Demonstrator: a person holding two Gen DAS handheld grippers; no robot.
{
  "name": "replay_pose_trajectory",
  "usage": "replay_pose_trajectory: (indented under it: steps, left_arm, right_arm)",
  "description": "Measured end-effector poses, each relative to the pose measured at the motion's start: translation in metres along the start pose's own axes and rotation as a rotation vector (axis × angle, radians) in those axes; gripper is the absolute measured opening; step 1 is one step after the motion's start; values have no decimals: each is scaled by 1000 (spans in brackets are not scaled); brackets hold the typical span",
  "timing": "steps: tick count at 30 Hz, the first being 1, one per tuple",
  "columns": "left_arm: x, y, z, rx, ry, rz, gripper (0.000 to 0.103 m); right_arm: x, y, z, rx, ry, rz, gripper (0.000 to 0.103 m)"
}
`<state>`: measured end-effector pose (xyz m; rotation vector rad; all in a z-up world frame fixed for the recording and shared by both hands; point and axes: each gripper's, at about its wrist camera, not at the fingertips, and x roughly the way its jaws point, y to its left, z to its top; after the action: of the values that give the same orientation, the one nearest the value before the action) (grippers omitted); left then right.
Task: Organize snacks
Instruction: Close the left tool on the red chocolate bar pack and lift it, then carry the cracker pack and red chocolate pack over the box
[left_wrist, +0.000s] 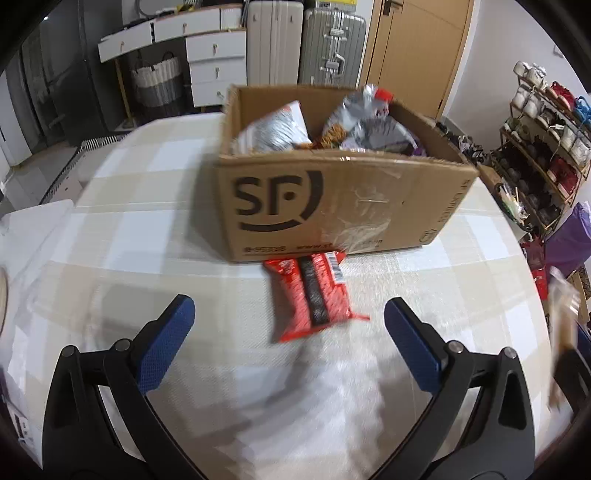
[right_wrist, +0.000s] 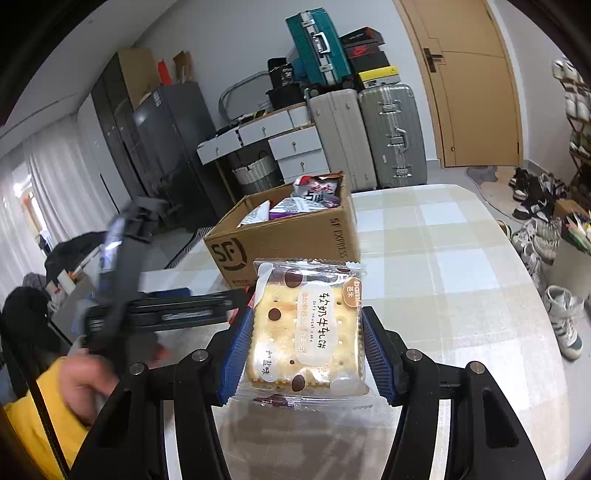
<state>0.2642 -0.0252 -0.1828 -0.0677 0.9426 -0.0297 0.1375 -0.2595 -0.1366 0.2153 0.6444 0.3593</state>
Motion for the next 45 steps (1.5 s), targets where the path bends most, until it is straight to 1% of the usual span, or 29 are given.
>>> replay_pose_trajectory:
  steps: [2, 4, 6, 7, 9, 10, 11, 12, 13, 14, 15, 16, 17, 18, 20, 22, 26, 27, 30, 34, 35, 36, 39, 42, 45]
  left_arm:
    - [13, -4, 4, -5, 5, 23, 102]
    - [26, -5, 8, -18, 20, 20, 102]
    - [39, -8, 10, -16, 36, 44, 102]
    - [44, -9, 10, -13, 43, 55, 102]
    - [53, -13, 10, 3, 55, 61, 97]
    - [55, -15, 9, 9, 57, 66, 91]
    - [57, -17, 9, 19, 50, 74, 79]
    - [58, -18, 9, 24, 46, 71, 78]
    - [60, -18, 9, 25, 48, 49, 74]
    - [59, -18, 8, 25, 41, 45, 68]
    - [57, -18, 8, 28, 32, 40, 59]
    - [55, -18, 8, 32, 25, 35, 44]
    - [52, -17, 8, 30, 28, 29, 41]
    - [51, -16, 7, 23, 33, 20, 41]
    - [44, -12, 4, 11, 34, -26, 41]
    - [37, -9, 1, 16, 29, -28, 41]
    - [6, -1, -8, 16, -10, -53, 41]
    - [-4, 3, -13, 17, -23, -63, 41]
    - [-35, 17, -16, 20, -67, -87, 41]
    - [-77, 36, -20, -7, -117, -106, 41]
    - [-88, 42, -24, -16, -125, -107, 41]
    - [-101, 46, -36, -25, -134, -113, 41]
    - [-137, 58, -44, -34, -175, -115, 41]
    - [-171, 65, -50, -37, -215, -125, 41]
    - [-203, 68, -59, -36, -248, -131, 41]
  right_arm:
    - [1, -7, -1, 18, -2, 4, 58]
    - [1, -10, -4, 25, 8, 6, 58]
    - [4, -15, -6, 38, 17, 9, 58]
    - [7, -16, -6, 44, 21, 11, 58]
    - [11, -19, -7, 55, 29, 16, 58]
    - [13, -20, -8, 58, 33, 18, 58]
    - [15, -20, -9, 61, 35, 19, 58]
    - [16, -21, -9, 63, 39, 21, 58]
    - [17, -21, -10, 64, 42, 23, 58]
    - [18, -21, -10, 65, 44, 23, 58]
    - [18, -20, -11, 64, 48, 25, 58]
    - [19, -19, -12, 64, 49, 25, 58]
    - [18, -18, -12, 63, 50, 25, 58]
    - [17, -17, -13, 63, 53, 25, 58]
    - [16, -15, -13, 66, 54, 24, 58]
    - [13, -12, -13, 68, 50, 28, 58]
    - [5, -2, -10, 50, 39, 18, 58]
    - [2, 1, -9, 46, 35, 15, 58]
    - [-10, 12, -3, 34, 25, 28, 58]
    - [-31, 34, 6, -20, -17, 52, 58]
    - [-36, 39, 9, -31, -27, 59, 58]
    - [-41, 45, 13, -39, -37, 65, 58]
    - [-54, 62, 25, -70, -60, 55, 58]
    - [-64, 75, 34, -74, -66, 98, 58]
    - [-72, 87, 36, -78, -69, 127, 58]
